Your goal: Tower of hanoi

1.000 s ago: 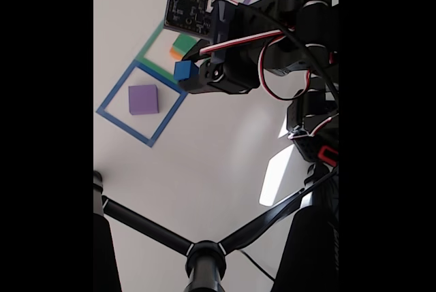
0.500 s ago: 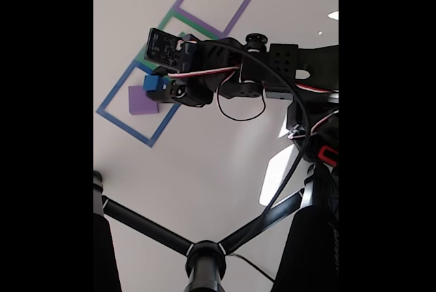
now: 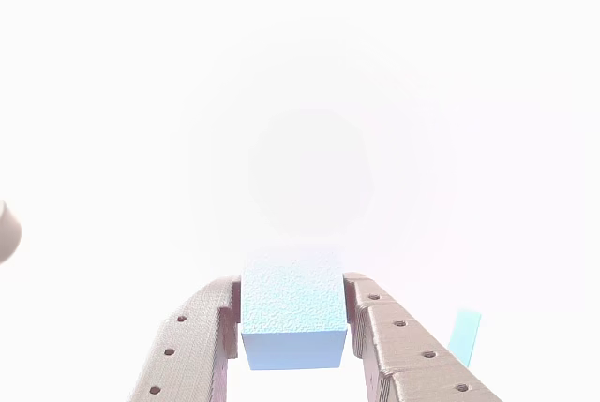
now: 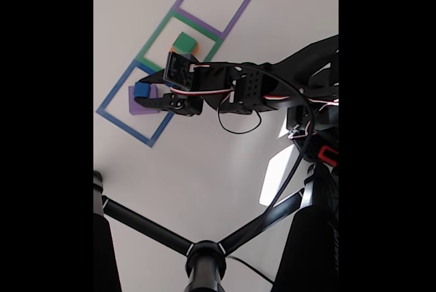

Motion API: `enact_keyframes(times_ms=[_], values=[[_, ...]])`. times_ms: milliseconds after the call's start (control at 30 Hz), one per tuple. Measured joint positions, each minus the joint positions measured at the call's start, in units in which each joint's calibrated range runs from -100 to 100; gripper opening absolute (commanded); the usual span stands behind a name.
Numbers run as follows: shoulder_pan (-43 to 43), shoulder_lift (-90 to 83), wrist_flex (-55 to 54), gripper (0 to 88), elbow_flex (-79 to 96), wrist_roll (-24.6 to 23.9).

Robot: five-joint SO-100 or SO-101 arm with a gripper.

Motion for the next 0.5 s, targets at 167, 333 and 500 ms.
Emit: enact_keyframes(times_ms=[167, 333, 500], values=[[0.00, 7.09, -5.86, 5.0, -0.96, 0.00], [0.00, 12.66, -11.32, 5.0, -2.18, 0.00], [0.00, 16.12, -14.04, 5.0, -3.48, 0.00]])
